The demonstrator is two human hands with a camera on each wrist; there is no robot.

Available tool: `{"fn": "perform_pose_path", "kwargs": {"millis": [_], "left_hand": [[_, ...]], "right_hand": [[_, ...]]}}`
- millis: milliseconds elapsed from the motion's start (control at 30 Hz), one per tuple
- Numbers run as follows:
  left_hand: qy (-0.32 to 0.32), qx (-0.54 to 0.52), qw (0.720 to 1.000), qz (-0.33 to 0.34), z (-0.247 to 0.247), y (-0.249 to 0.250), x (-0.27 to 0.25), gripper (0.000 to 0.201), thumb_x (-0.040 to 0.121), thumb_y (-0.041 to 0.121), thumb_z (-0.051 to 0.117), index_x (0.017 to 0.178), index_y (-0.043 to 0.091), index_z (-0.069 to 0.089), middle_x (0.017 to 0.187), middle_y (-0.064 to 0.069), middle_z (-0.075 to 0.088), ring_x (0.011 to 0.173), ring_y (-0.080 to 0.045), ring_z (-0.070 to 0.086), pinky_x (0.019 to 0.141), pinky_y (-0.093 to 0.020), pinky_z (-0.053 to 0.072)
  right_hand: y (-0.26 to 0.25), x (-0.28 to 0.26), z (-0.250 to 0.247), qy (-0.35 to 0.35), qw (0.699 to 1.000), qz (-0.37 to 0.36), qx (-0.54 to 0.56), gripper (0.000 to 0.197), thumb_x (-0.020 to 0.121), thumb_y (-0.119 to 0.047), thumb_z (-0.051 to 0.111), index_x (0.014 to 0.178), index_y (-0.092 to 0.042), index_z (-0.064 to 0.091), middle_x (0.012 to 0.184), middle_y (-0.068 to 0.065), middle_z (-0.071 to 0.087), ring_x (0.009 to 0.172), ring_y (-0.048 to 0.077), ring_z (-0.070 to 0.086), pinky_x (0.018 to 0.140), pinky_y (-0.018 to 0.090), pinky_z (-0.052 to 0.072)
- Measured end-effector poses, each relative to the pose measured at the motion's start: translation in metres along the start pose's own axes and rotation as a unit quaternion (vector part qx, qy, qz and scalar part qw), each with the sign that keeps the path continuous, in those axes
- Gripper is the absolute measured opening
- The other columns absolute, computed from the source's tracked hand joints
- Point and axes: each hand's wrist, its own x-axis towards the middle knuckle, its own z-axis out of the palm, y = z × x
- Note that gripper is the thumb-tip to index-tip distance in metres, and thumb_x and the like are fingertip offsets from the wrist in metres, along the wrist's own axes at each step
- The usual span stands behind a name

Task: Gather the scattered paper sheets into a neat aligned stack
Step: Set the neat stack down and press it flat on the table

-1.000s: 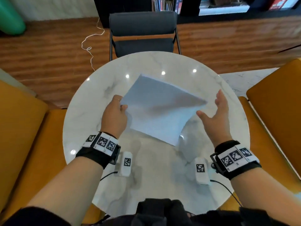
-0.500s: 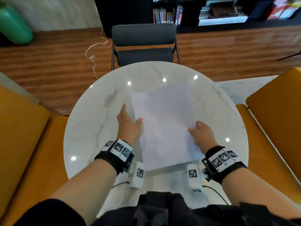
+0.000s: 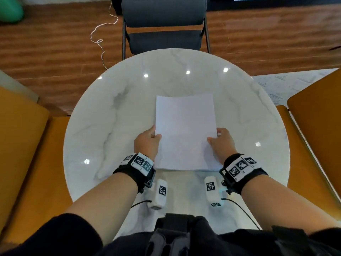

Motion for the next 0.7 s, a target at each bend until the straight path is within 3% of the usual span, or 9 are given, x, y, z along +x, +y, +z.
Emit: {"fn": "perform_pose_path", "kwargs": {"millis": [67, 133, 200, 267, 300, 367, 433, 567, 700], "left_hand": [[-0.002, 0.018, 1.0, 0.01, 0.002, -0.004, 0.008, 0.022, 0.089, 0.025, 0.055, 0.079, 0.045, 0.057, 0.077, 0.0, 0.053, 0.076, -0.016, 0.05, 0.073, -0.022, 0.037], [-0.006, 0.039, 0.999, 0.017, 0.003, -0.007, 0.011, 0.031, 0.088, 0.025, 0.056, 0.064, 0.04, 0.041, 0.072, -0.005, 0.045, 0.069, -0.017, 0.043, 0.066, -0.022, 0.035], [-0.005, 0.05, 0.999, 0.006, 0.004, -0.008, 0.012, 0.01, 0.089, 0.025, 0.057, 0.089, 0.03, 0.066, 0.068, -0.004, 0.037, 0.058, -0.014, 0.036, 0.055, -0.017, 0.031], [-0.005, 0.07, 0.998, 0.006, 0.007, -0.012, 0.015, 0.04, 0.089, 0.026, 0.059, 0.128, 0.019, 0.059, 0.067, 0.0, 0.034, 0.055, -0.011, 0.035, 0.051, -0.017, 0.029], [-0.012, 0.078, 0.997, 0.003, 0.008, -0.013, 0.016, 0.052, 0.088, 0.028, 0.061, 0.138, 0.018, 0.05, 0.07, 0.0, 0.036, 0.059, -0.011, 0.039, 0.055, -0.019, 0.033], [-0.022, 0.097, 0.995, 0.006, 0.009, -0.017, 0.016, 0.061, 0.084, 0.034, 0.063, 0.141, 0.019, 0.046, 0.082, 0.0, 0.046, 0.071, -0.016, 0.049, 0.068, -0.025, 0.042], [-0.02, 0.12, 0.992, 0.011, 0.008, -0.015, 0.013, 0.057, 0.079, 0.038, 0.063, 0.132, 0.021, 0.053, 0.101, -0.003, 0.055, 0.088, -0.022, 0.059, 0.079, -0.033, 0.05], [-0.009, 0.245, 0.964, 0.108, 0.009, -0.006, 0.012, 0.062, 0.087, 0.022, 0.061, 0.143, 0.02, 0.037, 0.143, -0.007, 0.04, 0.128, -0.031, 0.043, 0.108, -0.039, 0.035], [-0.094, 0.322, 0.909, 0.248, 0.012, -0.003, 0.011, 0.051, 0.09, 0.003, 0.045, 0.139, 0.014, 0.045, 0.143, -0.007, 0.043, 0.13, -0.028, 0.042, 0.107, -0.034, 0.034]], "right_hand": [[-0.002, -0.001, 0.003, 0.007, 1.0, -0.003, 0.017, 0.057, 0.087, -0.006, 0.058, 0.14, -0.013, 0.038, 0.115, 0.003, 0.057, 0.095, 0.022, 0.056, 0.079, 0.027, 0.041], [-0.004, 0.0, 0.007, 0.006, 1.0, -0.019, -0.003, 0.061, 0.086, -0.005, 0.058, 0.143, -0.012, 0.038, 0.127, 0.008, 0.059, 0.108, 0.025, 0.06, 0.086, 0.026, 0.042], [-0.003, 0.005, 0.011, 0.011, 0.999, -0.032, -0.03, 0.059, 0.083, -0.006, 0.058, 0.139, -0.011, 0.044, 0.131, 0.011, 0.059, 0.111, 0.027, 0.061, 0.092, 0.028, 0.046], [-0.001, 0.007, 0.014, 0.013, 0.998, -0.032, -0.059, 0.055, 0.081, -0.009, 0.058, 0.136, -0.011, 0.049, 0.131, 0.013, 0.055, 0.105, 0.029, 0.062, 0.094, 0.032, 0.05], [-0.001, 0.006, 0.014, 0.011, 0.996, -0.029, -0.081, 0.055, 0.082, -0.01, 0.057, 0.137, -0.011, 0.048, 0.132, 0.012, 0.05, 0.103, 0.03, 0.061, 0.093, 0.031, 0.048], [0.003, 0.007, 0.014, 0.011, 0.992, -0.03, -0.124, 0.054, 0.085, -0.011, 0.056, 0.138, -0.01, 0.046, 0.133, 0.011, 0.041, 0.1, 0.03, 0.058, 0.089, 0.027, 0.044], [0.003, 0.005, 0.013, 0.028, 0.983, -0.053, -0.176, 0.054, 0.085, -0.012, 0.057, 0.138, -0.01, 0.045, 0.132, 0.01, 0.039, 0.104, 0.03, 0.056, 0.094, 0.032, 0.045], [0.003, 0.001, 0.017, 0.036, 0.932, -0.205, -0.298, 0.066, 0.084, -0.001, 0.054, 0.146, -0.014, 0.036, 0.144, 0.011, 0.037, 0.127, 0.032, 0.042, 0.109, 0.041, 0.034], [0.008, 0.002, 0.02, -0.033, 0.882, -0.304, -0.359, 0.05, 0.09, 0.005, 0.041, 0.136, -0.011, 0.052, 0.153, 0.012, 0.038, 0.145, 0.032, 0.027, 0.117, 0.042, 0.021]]}}
